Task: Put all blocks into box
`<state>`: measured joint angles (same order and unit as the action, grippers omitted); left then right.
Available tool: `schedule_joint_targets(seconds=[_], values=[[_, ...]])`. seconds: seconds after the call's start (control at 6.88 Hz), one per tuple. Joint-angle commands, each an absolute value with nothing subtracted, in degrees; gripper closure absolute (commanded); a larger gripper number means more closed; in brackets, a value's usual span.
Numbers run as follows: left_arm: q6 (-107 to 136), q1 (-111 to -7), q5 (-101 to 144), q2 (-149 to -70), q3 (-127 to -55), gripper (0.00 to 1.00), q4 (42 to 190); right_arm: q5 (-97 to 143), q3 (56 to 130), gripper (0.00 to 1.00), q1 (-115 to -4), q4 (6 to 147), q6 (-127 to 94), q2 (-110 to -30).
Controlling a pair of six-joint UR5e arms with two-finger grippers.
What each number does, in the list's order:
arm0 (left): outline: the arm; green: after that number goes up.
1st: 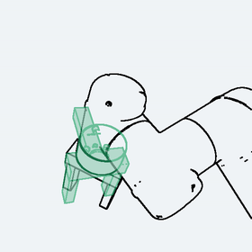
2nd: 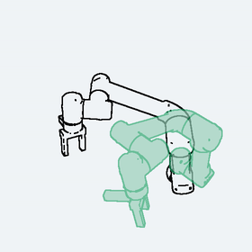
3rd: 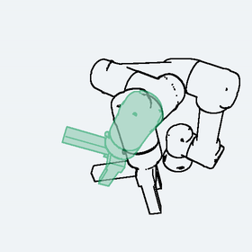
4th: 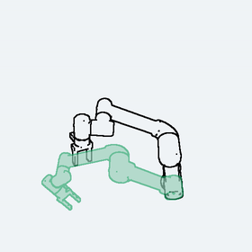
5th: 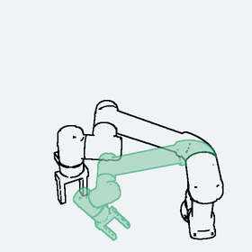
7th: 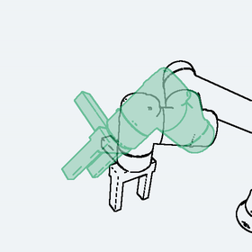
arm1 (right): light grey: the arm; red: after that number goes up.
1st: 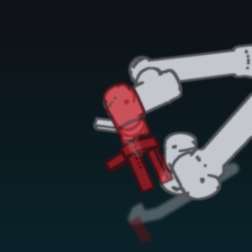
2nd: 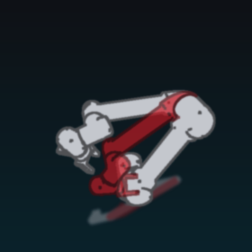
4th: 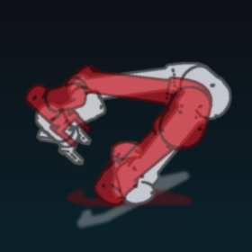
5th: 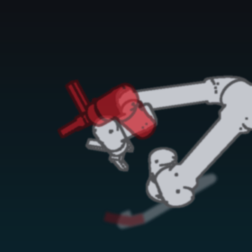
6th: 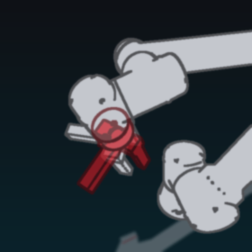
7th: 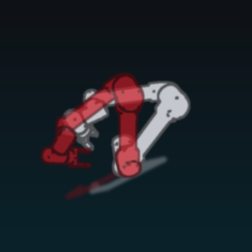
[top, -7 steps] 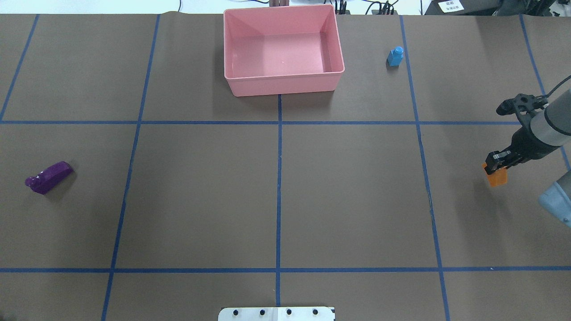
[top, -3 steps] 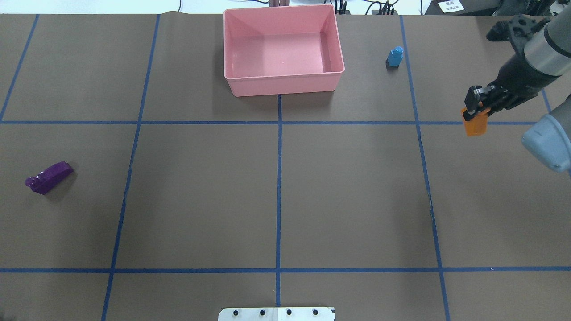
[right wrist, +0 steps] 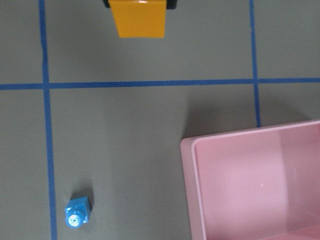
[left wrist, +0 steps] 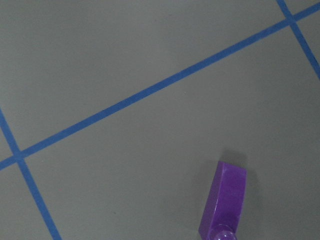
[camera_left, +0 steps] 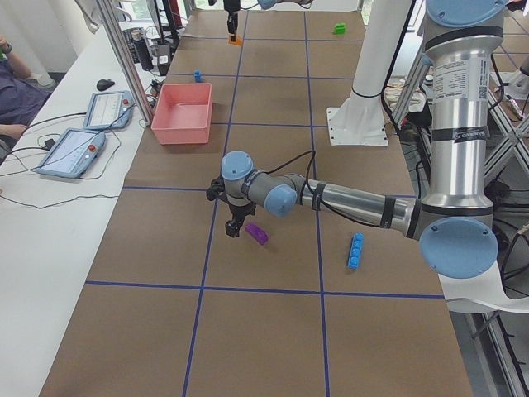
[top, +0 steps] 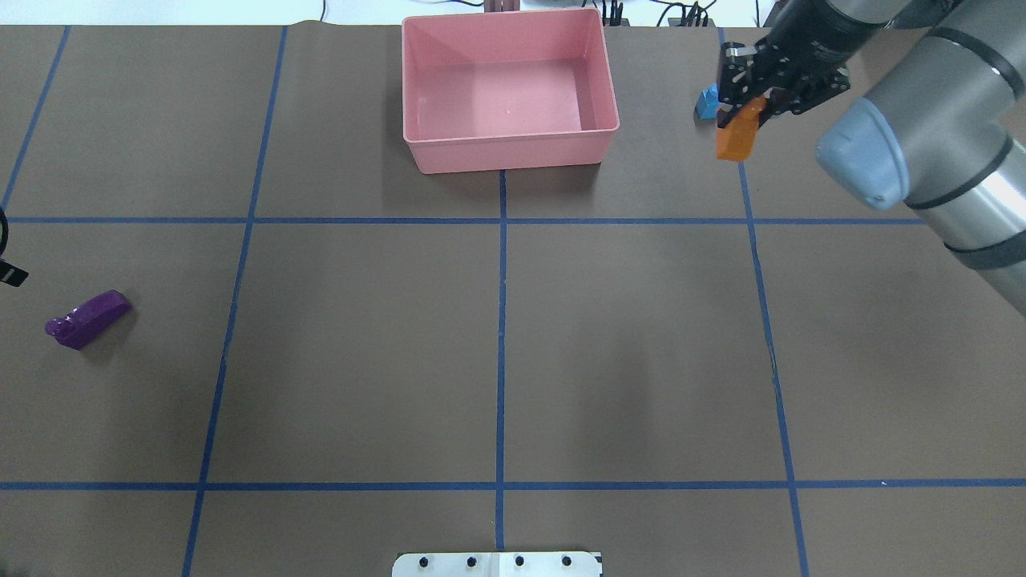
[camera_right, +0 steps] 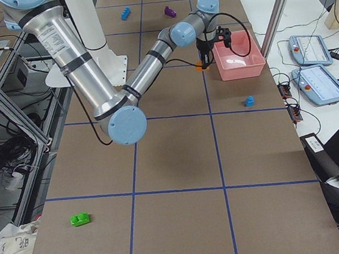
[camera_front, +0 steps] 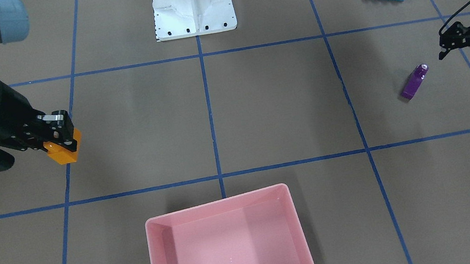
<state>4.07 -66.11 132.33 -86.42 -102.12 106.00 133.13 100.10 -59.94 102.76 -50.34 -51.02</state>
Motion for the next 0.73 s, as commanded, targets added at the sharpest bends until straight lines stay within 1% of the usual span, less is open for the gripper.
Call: schedule_joint_targets(seconds=[0.0,0.15,0.29,0.44,0.58], values=[[4.48,-61.72,130.18,-86.40,-101.60,0.00,106.17,131.15,88.99,1.00,-57.75,101.61,-54.31,-39.16],[7.70,-59.79,129.82,-86.66,-101.51,0.00,106.43,129.04,83.64,1.00,-56.87,96.55,-55.88,-36.76],[9.47,-57.76,129.03,-86.66,-100.82,0.00,108.35,125.37,77.84,1.00,-55.65,88.15,-57.03,-35.09],[10.62,-57.05,127.11,-86.75,-98.72,0.00,111.41,123.07,72.74,1.00,-54.76,83.63,-59.83,-32.20],[12.03,-56.08,127.00,-87.01,-96.53,0.00,114.06,121.22,69.64,1.00,-53.54,81.93,-60.55,-30.17]])
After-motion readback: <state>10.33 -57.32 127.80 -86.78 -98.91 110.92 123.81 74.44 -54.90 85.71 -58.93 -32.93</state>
